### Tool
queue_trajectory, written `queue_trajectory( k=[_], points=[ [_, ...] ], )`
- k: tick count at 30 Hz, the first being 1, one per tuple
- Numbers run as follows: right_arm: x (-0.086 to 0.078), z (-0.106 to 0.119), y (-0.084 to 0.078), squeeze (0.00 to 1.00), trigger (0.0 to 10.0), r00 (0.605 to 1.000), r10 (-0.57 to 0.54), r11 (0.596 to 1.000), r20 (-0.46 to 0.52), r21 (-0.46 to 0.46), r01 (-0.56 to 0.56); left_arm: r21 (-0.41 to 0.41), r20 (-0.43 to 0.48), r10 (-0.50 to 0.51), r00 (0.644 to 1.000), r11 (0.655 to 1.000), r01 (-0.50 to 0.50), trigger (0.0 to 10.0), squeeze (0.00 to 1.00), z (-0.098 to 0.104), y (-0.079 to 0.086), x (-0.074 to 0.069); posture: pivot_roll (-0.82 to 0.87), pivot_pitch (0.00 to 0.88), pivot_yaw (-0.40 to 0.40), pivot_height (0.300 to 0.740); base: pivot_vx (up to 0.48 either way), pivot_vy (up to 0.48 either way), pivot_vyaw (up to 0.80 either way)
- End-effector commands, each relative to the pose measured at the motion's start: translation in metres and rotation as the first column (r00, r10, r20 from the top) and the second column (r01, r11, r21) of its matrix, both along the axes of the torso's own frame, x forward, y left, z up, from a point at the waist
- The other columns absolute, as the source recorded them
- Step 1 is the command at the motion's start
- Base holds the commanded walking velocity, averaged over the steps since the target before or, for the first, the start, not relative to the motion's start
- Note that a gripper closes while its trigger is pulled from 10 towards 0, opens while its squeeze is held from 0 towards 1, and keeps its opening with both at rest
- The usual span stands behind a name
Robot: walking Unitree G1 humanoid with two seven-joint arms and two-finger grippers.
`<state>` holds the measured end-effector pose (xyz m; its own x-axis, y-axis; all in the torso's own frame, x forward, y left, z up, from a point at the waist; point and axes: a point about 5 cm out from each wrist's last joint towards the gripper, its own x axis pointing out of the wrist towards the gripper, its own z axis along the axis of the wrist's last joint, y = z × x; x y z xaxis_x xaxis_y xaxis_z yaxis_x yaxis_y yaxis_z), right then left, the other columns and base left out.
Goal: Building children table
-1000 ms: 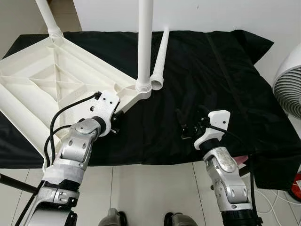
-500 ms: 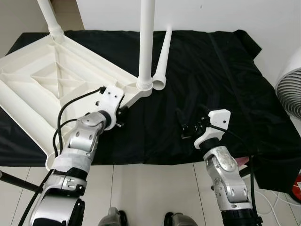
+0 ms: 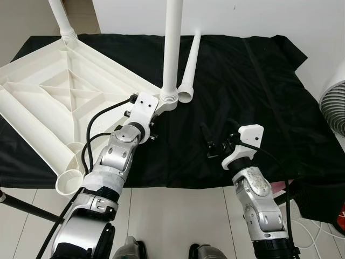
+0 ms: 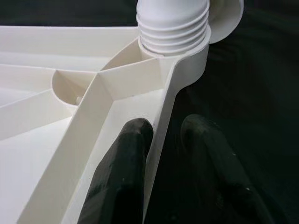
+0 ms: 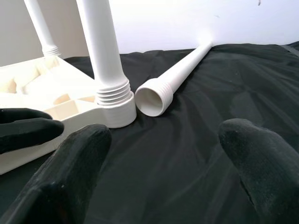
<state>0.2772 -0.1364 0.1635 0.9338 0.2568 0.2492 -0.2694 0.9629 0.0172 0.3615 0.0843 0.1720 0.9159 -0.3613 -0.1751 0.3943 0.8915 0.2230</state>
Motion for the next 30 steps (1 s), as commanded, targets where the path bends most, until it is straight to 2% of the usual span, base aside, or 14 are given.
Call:
queue_trajectory(
  k=[1, 3, 6, 8, 9, 10, 18, 19, 20, 21, 22, 23, 30],
  points=[
    [-0.001, -0.004, 0.001, 0.0, 10.0, 1.0, -0.004, 1.0, -0.009, -0.006, 0.004, -0.016, 0.029, -0.005, 1.0, 1.0, 0.006, 10.0, 0.0, 0.006, -0.002, 0.0, -0.07, 0.098, 0.042, 0.74, 0.0, 0.0, 0.0],
    [-0.002, -0.004, 0.001, 0.0, 10.0, 1.0, -0.003, 1.0, -0.01, -0.007, 0.003, -0.045, 0.047, -0.002, 0.999, 0.999, 0.004, 10.0, 0.0, 0.013, 0.0, 0.0, -0.07, 0.098, 0.044, 0.74, 0.0, 0.0, 0.0],
    [-0.002, -0.005, 0.001, 0.0, 10.0, 1.0, -0.003, 1.0, -0.012, -0.008, 0.003, -0.091, 0.121, -0.018, 0.993, 0.995, 0.029, 10.0, 0.0, 0.035, 0.006, -0.004, -0.07, 0.099, 0.042, 0.74, 0.0, 0.0, 0.0],
    [-0.002, -0.005, 0.001, 0.0, 10.0, 1.0, -0.002, 1.0, -0.013, -0.009, 0.002, -0.1, 0.137, -0.029, 0.99, 0.994, 0.043, 10.0, 0.0, 0.04, 0.007, -0.006, -0.07, 0.099, 0.042, 0.74, 0.0, 0.0, 0.0],
    [-0.002, -0.005, 0.001, 0.0, 10.0, 1.0, -0.002, 1.0, -0.013, -0.009, 0.002, -0.1, 0.137, -0.029, 0.99, 0.994, 0.043, 10.0, 0.0, 0.04, 0.007, -0.006, -0.07, 0.099, 0.042, 0.74, 0.0, 0.0, 0.0],
    [-0.002, -0.005, 0.001, 0.0, 10.0, 1.0, 0.0, 1.0, -0.013, -0.008, 0.0, -0.102, 0.145, -0.07, 0.987, 0.991, 0.085, 10.0, 0.0, 0.043, 0.008, -0.011, -0.06, 0.097, 0.043, 0.74, 0.0, 0.0, 0.0],
    [-0.002, -0.005, 0.001, 0.0, 10.0, 1.0, 0.0, 1.0, -0.013, -0.008, 0.0, -0.102, 0.145, -0.07, 0.987, 0.991, 0.085, 10.0, 0.0, 0.043, 0.008, -0.011, -0.06, 0.097, 0.043, 0.74, 0.0, 0.0, 0.0],
    [-0.002, -0.005, 0.002, 0.0, 10.0, 1.0, 0.002, 1.0, -0.013, -0.008, -0.002, -0.106, 0.136, -0.108, 0.985, 0.987, 0.123, 10.0, 0.17, 0.043, 0.008, -0.015, -0.06, 0.097, 0.043, 0.74, 0.0, 0.0, 0.0],
    [-0.002, -0.005, 0.002, 0.0, 10.0, 1.0, 0.002, 1.0, -0.013, -0.008, -0.002, -0.106, 0.136, -0.108, 0.985, 0.987, 0.123, 10.0, 0.17, 0.043, 0.008, -0.015, -0.06, 0.097, 0.043, 0.74, 0.0, 0.0, 0.0],
    [-0.001, -0.005, 0.001, 0.0, 10.0, 1.0, -0.001, 1.0, -0.012, -0.008, 0.001, -0.012, 0.085, -0.215, 0.973, 0.976, 0.217, 10.0, 0.0, 0.034, 0.018, -0.028, -0.05, 0.113, 0.048, 0.74, 0.0, 0.0, 0.0],
    [-0.001, -0.005, 0.0, 0.0, 10.0, 1.0, -0.007, 1.0, -0.01, -0.008, 0.007, 0.068, 0.029, -0.295, 0.955, 0.954, 0.292, 10.0, 0.0, 0.024, 0.026, -0.04, -0.05, 0.115, 0.05, 0.74, 0.0, 0.0, 0.0],
    [-0.001, -0.004, -0.002, 0.0, 10.0, 1.0, -0.018, 1.0, -0.008, -0.007, 0.018, 0.115, -0.062, -0.336, 0.94, 0.933, 0.341, 10.0, 0.0, 0.012, 0.037, -0.053, -0.05, 0.116, 0.053, 0.74, 0.0, 0.0, 0.0],
    [-0.003, -0.006, -0.003, 0.0, 10.0, 1.0, -0.023, 1.0, -0.012, -0.007, 0.023, 0.123, -0.083, -0.288, 0.954, 0.947, 0.297, 10.0, 0.0, 0.007, 0.048, -0.056, -0.05, 0.121, 0.054, 0.74, 0.0, 0.0, 0.0]
  ],
)
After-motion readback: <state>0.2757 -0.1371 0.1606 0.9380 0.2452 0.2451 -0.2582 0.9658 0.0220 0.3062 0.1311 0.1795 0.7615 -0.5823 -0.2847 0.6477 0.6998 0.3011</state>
